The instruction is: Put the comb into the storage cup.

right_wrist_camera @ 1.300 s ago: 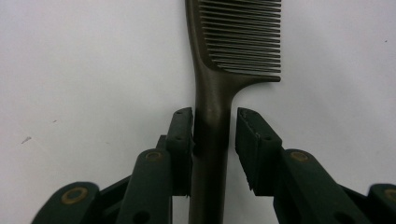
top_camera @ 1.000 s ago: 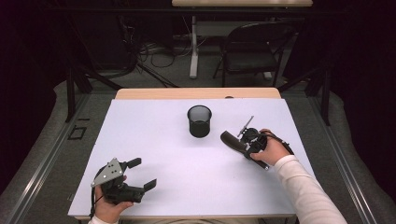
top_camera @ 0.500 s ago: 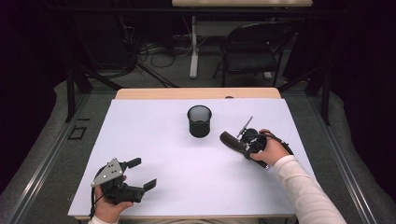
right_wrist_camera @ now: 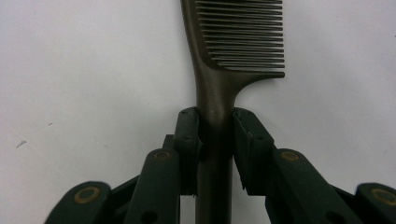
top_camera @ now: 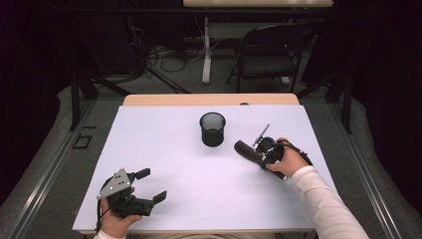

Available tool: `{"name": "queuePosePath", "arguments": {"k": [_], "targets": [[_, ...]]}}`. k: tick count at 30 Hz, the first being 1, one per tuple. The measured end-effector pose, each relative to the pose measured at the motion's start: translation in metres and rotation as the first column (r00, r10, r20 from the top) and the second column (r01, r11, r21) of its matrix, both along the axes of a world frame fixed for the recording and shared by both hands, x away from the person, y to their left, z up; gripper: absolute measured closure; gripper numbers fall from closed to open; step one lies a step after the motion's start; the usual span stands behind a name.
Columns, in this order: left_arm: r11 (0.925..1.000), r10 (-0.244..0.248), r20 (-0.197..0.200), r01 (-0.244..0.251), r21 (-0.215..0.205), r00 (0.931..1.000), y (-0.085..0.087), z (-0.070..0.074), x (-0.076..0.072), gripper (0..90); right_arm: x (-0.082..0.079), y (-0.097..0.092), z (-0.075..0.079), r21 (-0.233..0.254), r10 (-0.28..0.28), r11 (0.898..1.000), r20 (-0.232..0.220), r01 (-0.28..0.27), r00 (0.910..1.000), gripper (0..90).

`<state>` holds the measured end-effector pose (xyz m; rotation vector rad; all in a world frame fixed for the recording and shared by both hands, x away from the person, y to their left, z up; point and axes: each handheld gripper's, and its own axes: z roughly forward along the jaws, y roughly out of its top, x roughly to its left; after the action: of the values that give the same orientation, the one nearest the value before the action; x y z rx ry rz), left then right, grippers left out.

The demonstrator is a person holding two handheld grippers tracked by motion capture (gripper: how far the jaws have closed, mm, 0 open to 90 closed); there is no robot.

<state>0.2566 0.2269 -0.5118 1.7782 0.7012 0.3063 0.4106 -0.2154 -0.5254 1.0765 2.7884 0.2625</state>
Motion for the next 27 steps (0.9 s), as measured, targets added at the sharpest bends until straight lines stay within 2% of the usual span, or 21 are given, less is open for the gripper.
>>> {"name": "queuePosePath", "arguments": {"k": [8,27], "targets": [[1.0,0.001,0.0,-0.001,0.0,1.0,0.0001,0.0,0.0,3.2,-0.0008,0.001,0.0003,-0.002,-0.022,1.0,-0.001,0.022,0.9998,72.9],[1.0,0.005,-0.001,-0.005,0.001,1.0,0.0005,0.0,0.0001,3.2,-0.0018,0.0018,0.0003,-0.003,-0.033,0.999,0.008,0.033,0.9994,73.0]]}}
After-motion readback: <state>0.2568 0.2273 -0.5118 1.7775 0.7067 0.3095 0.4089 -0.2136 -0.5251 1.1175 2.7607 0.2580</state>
